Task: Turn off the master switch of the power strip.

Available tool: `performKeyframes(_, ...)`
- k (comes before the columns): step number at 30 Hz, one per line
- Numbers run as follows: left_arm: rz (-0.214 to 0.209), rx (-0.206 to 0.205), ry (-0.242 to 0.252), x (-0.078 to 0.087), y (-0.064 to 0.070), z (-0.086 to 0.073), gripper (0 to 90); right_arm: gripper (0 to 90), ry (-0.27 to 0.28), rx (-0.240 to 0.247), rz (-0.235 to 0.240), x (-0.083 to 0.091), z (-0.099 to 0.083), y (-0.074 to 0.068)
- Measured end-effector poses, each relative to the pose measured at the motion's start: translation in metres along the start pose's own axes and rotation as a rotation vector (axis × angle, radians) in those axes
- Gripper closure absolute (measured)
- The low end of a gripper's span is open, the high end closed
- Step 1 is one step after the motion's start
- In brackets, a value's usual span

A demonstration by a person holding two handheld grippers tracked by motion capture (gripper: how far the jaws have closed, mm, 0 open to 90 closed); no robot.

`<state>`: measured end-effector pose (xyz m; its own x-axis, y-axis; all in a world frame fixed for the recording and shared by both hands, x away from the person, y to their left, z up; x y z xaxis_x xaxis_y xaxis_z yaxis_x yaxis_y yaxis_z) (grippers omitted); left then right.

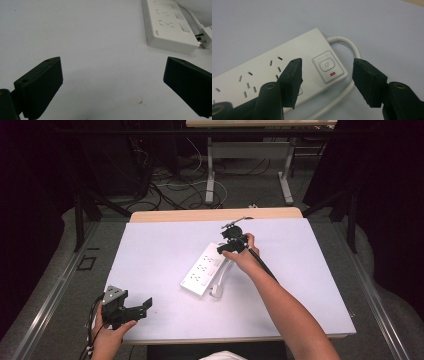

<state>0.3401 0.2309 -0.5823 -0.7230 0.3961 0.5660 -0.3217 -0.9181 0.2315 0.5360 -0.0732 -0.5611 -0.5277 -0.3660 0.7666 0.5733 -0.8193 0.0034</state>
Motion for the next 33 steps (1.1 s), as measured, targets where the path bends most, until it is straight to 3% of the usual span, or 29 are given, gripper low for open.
performKeyframes(4,-0.002,-0.002,-0.007,-0.001,0.001,0.0,2.8,31.1,0.016,0.003,0.013,0.004,-0.004,0.001)
performKeyframes(13,-0.008,-0.007,-0.004,-0.003,0.003,0.001,2.8,15.5,0.058,0.01,-0.01,0.018,-0.011,0.011)
performKeyframes(18,-0.011,-0.011,-0.007,-0.004,0.003,0.001,2.8,12.4,0.064,0.039,-0.03,0.026,-0.016,0.015)
performKeyframes(22,-0.012,-0.01,-0.009,-0.004,0.004,0.001,2.8,0.1,0.09,0.052,-0.016,0.032,-0.016,0.014)
performKeyframes(33,-0.012,-0.012,0.0,-0.004,0.003,0.002,2.8,0.0,0.103,0.059,-0.034,0.053,-0.02,0.013)
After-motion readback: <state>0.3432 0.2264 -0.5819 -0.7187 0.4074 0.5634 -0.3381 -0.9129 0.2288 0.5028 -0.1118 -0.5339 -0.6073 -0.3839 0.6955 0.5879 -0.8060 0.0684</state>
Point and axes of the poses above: each handheld gripper's, and its own axes: x roughly backward along the jaws, z roughly out of its top, y roughly to its right, the point moved 8 cm from there along -x, roughly forward along the jaws, and after that the axes turned 6 degrees about x, right-handed, at the moved point
